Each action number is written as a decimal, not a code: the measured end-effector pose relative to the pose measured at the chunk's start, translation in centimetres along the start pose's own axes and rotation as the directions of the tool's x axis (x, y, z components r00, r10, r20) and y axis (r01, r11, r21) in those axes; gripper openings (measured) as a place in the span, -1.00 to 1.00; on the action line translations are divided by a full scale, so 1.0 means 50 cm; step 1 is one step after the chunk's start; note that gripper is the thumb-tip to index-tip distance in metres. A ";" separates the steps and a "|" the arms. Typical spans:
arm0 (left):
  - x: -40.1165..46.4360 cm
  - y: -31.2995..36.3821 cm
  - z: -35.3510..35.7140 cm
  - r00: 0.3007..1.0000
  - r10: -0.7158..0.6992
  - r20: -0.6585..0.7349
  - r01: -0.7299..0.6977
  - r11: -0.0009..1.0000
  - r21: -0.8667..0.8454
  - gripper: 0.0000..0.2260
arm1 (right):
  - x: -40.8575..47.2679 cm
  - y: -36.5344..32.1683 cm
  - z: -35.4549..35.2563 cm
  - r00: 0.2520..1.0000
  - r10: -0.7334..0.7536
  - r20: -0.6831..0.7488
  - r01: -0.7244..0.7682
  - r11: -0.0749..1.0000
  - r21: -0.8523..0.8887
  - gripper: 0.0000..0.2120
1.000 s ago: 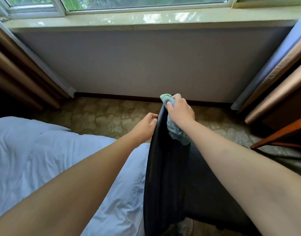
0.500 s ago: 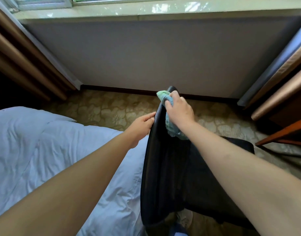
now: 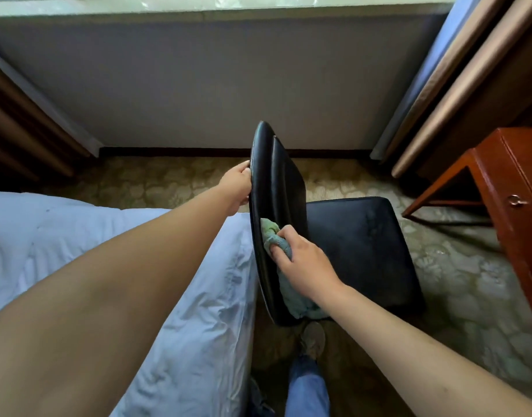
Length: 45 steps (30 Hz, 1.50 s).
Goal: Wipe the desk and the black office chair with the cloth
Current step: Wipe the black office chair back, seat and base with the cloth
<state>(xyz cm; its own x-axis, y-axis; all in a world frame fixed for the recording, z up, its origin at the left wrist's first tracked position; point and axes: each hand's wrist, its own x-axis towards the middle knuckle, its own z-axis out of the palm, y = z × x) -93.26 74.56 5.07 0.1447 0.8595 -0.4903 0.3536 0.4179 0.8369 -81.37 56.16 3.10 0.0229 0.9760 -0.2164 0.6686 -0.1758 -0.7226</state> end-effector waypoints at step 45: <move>-0.110 -0.058 -0.012 0.987 0.125 -0.103 -0.089 0.949 0.302 -0.78 | -0.043 0.022 0.063 0.987 -0.128 -0.095 0.134 0.989 0.061 -0.87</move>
<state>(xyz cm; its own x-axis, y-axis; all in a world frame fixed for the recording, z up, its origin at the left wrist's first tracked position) -95.63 68.78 5.49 0.0914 0.9308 -0.3539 0.6021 0.2314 0.7642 -83.03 53.44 0.74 0.0079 0.9983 -0.0584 0.6191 -0.0507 -0.7837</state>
